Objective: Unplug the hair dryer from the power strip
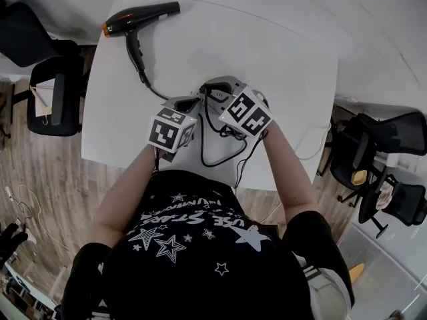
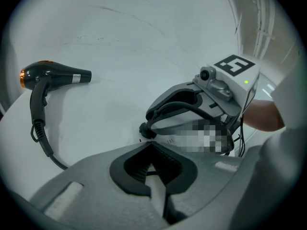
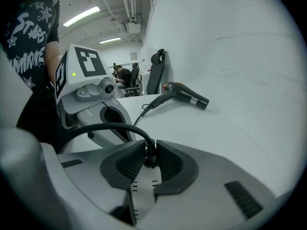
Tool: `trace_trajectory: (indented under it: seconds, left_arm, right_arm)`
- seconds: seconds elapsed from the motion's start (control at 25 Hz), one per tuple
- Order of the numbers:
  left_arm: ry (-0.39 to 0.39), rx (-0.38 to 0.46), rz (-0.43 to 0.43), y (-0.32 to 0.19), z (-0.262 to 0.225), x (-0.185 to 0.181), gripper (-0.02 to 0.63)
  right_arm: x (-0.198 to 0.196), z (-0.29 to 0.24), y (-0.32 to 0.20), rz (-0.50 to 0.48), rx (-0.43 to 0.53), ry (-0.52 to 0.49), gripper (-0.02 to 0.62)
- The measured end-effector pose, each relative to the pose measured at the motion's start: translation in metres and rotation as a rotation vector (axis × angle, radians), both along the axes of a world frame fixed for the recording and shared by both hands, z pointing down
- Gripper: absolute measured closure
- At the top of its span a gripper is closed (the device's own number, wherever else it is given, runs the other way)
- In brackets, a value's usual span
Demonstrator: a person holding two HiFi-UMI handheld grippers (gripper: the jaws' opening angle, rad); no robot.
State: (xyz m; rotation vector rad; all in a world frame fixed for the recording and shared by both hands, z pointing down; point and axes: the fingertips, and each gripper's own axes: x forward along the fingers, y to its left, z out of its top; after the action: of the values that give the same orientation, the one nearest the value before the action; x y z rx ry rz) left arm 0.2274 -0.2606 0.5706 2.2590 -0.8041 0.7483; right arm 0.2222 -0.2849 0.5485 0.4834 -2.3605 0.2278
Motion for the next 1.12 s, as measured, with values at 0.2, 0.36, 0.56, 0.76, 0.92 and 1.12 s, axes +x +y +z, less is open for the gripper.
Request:
trace_trajectory:
  seconds: [0.2,0.36,0.56,0.76,0.92,1.12]
  left_arm:
    - [0.004,0.002,-0.006,0.0002,-0.0005,-0.0012,0.598]
    - [-0.009,0.012,-0.004,0.0003,-0.0006,-0.0011,0.598]
    - [-0.038,0.028,0.002,-0.0010,0.0002,-0.0001,0.598]
    - [-0.036,0.032,-0.002,-0.0004,-0.0004,0.0001,0.598]
    - [-0.030,0.033,-0.001,-0.0003,0.0003,-0.0012,0.598]
    - [-0.040,0.052,0.010,0.0009,-0.0004,-0.0006,0.598]
  right_arm:
    - [0.0023,0.0024,-0.0063,0.034,-0.046,-0.059,0.528]
    - [0.0035,0.0022,-0.0080,0.057,-0.100,-0.108,0.526]
    - [0.0014,0.0018,-0.0037,0.018,0.016,0.026,0.535]
    - [-0.0008,-0.0015,0.0018,-0.030,0.144,0.085,0.535]
    - [-0.0003,0.0013,-0.0005,-0.016,0.099,0.069,0.535]
    - [0.0039,0.0024,-0.0063,0.017,-0.020,-0.002,0.535]
